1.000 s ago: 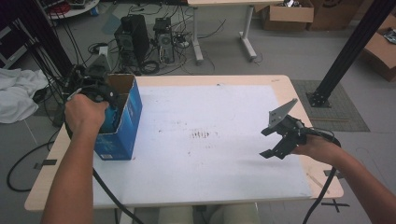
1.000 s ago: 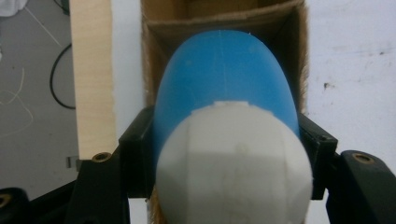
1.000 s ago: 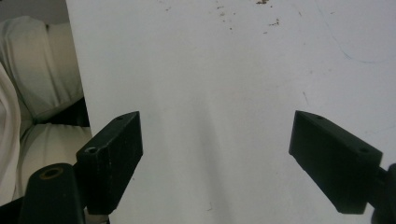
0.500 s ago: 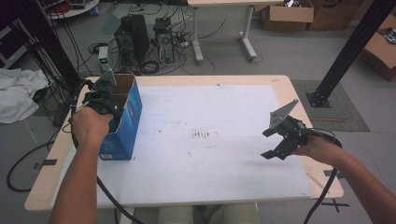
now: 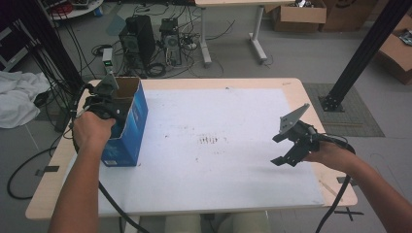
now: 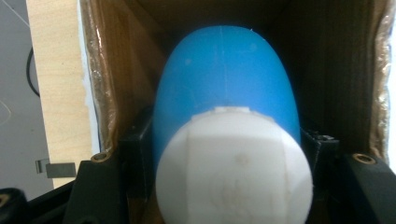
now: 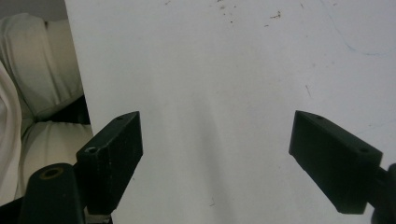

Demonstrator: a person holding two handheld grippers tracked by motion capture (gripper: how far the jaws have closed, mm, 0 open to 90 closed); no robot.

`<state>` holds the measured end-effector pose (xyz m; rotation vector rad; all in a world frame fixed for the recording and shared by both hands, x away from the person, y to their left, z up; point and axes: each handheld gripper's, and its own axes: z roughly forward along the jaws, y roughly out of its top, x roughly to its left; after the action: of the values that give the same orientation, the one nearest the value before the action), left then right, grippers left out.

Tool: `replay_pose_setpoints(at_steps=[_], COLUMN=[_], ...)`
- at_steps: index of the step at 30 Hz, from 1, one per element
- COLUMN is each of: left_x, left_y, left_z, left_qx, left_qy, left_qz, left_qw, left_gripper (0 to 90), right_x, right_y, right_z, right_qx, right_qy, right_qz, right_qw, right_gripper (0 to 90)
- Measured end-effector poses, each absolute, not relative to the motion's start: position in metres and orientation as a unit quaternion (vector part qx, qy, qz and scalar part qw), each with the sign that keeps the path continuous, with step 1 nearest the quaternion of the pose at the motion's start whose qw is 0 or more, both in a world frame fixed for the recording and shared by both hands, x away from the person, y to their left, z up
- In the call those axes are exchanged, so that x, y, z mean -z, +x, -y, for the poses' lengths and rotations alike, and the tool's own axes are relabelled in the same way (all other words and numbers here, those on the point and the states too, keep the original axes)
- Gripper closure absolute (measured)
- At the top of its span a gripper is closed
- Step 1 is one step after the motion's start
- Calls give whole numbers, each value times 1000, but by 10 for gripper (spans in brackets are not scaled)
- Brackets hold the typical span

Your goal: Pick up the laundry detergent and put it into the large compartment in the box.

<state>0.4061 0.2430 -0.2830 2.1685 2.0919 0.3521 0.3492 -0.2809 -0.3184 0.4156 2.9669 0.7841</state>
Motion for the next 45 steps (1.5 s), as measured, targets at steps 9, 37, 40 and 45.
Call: replay_pose_setpoints(at_steps=[9,37,40,45], left_x=[284,260,255,245], left_y=[406,400,398,397], left_z=[-244,-247,-247,-247], left_qx=[-109,-133,-134,-136], left_qy=[716,711,709,713], left_qz=[-687,-686,-686,-682], left_qw=[57,84,90,89], left_gripper=[340,312,311,303], right_x=[322,324,323,322], right_y=[348,344,344,344], right_z=[279,276,276,276], right_qx=[-246,-244,-244,-246], right_qy=[133,129,129,130], right_qz=[-960,-961,-961,-960], right_qw=[19,16,17,18], right_gripper=[176,176,175,176])
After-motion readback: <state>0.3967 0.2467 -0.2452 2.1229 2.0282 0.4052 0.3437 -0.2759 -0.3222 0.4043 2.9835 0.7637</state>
